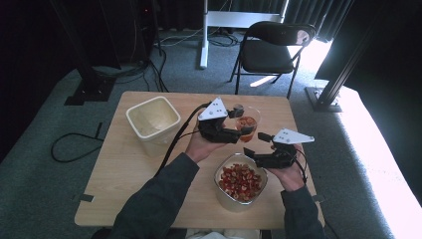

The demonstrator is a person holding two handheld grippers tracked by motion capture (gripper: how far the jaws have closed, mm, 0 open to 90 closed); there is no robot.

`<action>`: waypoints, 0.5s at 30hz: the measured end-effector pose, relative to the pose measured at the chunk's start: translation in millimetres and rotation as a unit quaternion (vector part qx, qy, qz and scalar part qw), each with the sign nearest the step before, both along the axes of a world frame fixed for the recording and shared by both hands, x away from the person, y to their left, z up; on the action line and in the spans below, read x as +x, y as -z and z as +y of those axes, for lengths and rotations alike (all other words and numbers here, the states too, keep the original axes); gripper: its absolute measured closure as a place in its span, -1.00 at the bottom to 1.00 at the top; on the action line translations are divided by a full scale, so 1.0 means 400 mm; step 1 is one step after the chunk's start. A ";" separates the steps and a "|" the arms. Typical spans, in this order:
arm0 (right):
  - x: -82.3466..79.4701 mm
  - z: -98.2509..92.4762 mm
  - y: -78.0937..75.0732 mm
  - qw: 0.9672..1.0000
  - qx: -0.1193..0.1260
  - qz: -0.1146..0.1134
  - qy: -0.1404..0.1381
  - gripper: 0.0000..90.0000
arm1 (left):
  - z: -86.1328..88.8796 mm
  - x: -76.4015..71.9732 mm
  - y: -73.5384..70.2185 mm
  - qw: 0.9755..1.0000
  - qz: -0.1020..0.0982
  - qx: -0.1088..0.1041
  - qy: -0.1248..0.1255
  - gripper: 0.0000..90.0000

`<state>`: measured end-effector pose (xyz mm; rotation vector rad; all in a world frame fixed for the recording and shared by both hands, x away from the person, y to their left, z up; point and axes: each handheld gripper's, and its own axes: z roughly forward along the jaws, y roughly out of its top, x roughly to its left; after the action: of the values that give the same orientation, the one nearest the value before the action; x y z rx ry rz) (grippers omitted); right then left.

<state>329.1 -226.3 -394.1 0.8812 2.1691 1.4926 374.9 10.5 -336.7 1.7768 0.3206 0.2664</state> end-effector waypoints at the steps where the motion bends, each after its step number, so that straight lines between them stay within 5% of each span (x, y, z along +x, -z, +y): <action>1: 0.004 0.004 -0.001 1.000 0.004 -0.001 -0.003 -0.58 | -0.004 -0.001 0.001 1.000 0.001 0.000 0.002 -0.19; 15: 0.043 0.028 0.008 0.999 0.020 -0.007 -0.027 -0.09 | -0.031 -0.012 0.010 1.000 0.006 0.000 0.020 -0.20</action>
<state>346.5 -215.2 -397.2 0.8289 2.1769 1.5693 370.1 -2.0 -340.6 1.7832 0.2931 0.2272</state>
